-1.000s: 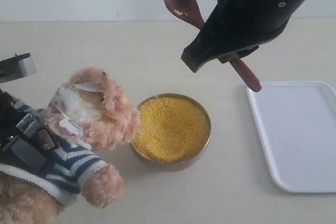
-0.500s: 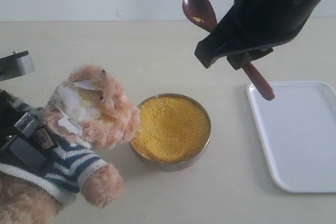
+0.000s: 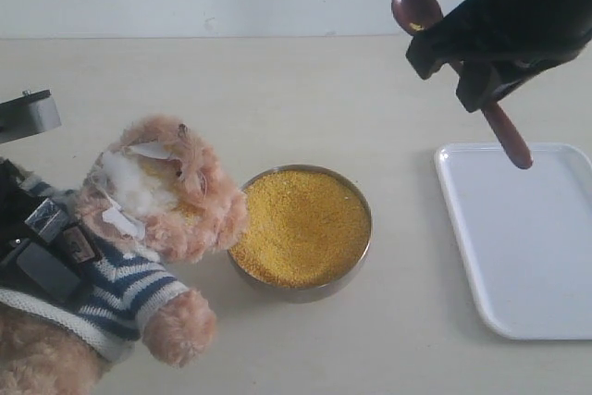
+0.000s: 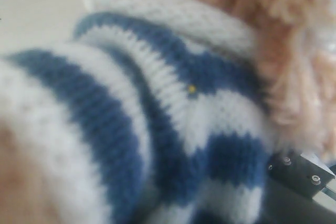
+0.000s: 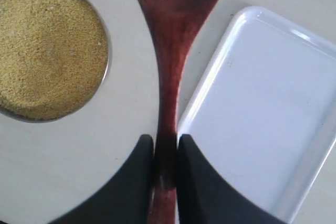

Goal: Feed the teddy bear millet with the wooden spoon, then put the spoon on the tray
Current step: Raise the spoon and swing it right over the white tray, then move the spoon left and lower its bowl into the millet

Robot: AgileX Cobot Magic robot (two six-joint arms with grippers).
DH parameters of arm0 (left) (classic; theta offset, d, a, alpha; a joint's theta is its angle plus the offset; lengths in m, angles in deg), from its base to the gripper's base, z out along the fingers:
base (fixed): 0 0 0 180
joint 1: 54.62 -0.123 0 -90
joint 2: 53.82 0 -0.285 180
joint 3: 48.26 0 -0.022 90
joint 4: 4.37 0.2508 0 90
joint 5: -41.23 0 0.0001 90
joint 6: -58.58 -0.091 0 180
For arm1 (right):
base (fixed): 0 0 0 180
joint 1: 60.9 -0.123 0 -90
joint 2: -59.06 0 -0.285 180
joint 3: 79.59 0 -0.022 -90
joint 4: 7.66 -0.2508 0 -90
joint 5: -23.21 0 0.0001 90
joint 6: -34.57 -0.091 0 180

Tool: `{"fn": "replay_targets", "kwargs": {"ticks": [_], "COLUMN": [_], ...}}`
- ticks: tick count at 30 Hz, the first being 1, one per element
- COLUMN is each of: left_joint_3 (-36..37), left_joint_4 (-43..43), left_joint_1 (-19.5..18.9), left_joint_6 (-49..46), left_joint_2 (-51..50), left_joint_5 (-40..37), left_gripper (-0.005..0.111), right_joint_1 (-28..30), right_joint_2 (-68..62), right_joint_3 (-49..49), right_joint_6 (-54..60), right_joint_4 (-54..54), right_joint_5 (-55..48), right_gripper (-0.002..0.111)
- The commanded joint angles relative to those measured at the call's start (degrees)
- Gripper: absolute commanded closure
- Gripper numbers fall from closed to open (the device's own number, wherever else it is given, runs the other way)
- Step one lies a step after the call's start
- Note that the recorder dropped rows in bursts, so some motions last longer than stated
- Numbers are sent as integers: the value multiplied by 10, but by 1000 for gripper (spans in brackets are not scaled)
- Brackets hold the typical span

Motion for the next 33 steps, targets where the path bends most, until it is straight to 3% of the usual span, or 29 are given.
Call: {"fn": "replay_targets", "kwargs": {"ticks": [1,14,23,33], "left_joint_3": [-4,-4,-4,-4], "left_joint_4": [-5,2,0,0], "left_joint_1": [2,2,2,2], "left_joint_6": [0,0,0,1], "left_joint_2": [5,5,5,5], "left_joint_5": [-3,-3,-3,-3], "left_gripper": [103,103,103,103], "right_joint_1": [40,41,-48,-95], "right_joint_2": [5,5,-28,-127], "right_joint_3": [27,112,119,108], "right_joint_6": [28,110,86,68], "right_joint_4": [-31,-188,-181,-156], "right_joint_5": [-3,-3,-3,-3], "right_gripper": [109,109,109,109]}}
